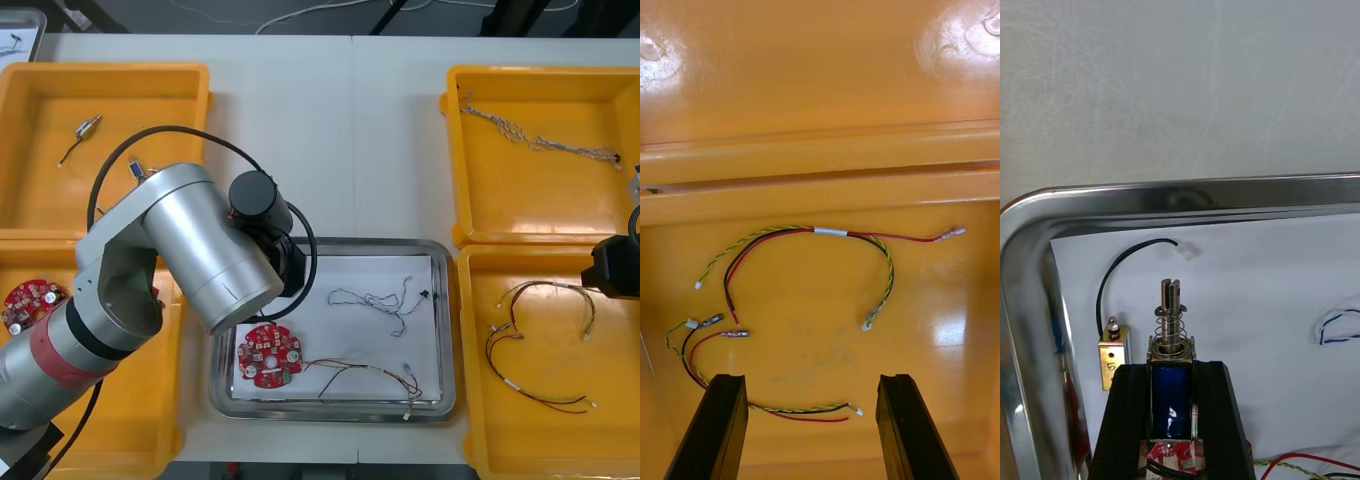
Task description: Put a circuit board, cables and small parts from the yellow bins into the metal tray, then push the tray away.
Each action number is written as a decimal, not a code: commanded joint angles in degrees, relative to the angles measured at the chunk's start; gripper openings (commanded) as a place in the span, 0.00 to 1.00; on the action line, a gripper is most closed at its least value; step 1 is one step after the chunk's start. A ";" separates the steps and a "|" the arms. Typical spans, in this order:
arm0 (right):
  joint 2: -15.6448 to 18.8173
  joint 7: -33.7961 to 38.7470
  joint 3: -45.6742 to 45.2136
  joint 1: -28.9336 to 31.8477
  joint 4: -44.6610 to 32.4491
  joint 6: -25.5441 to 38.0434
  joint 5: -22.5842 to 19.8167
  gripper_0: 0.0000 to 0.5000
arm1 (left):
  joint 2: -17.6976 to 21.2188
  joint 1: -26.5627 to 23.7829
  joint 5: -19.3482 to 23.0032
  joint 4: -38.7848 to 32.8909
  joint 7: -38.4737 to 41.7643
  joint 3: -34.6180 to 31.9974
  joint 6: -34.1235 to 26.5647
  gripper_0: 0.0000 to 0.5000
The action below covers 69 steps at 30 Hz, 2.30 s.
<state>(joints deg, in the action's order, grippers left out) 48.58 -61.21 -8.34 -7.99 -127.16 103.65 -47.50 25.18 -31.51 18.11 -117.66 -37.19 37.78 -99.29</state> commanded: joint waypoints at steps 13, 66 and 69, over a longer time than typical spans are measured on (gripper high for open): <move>2.23 -3.38 -1.94 0.70 -0.46 -0.29 0.21 1.00 | -1.27 0.75 -2.29 5.07 2.30 5.55 6.12 0.00; 2.23 -3.38 -1.94 0.70 -0.46 -0.29 0.21 1.00 | -1.89 0.31 -3.52 3.23 5.02 6.70 8.23 0.92; 2.23 -3.38 -1.94 0.70 -0.46 -0.29 0.21 1.00 | -1.89 0.31 -3.52 3.23 5.11 6.70 8.23 0.92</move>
<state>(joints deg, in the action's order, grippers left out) 48.61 -61.22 -8.34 -7.97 -127.16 103.65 -47.50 24.59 -31.47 15.21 -111.94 -36.64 44.60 -90.49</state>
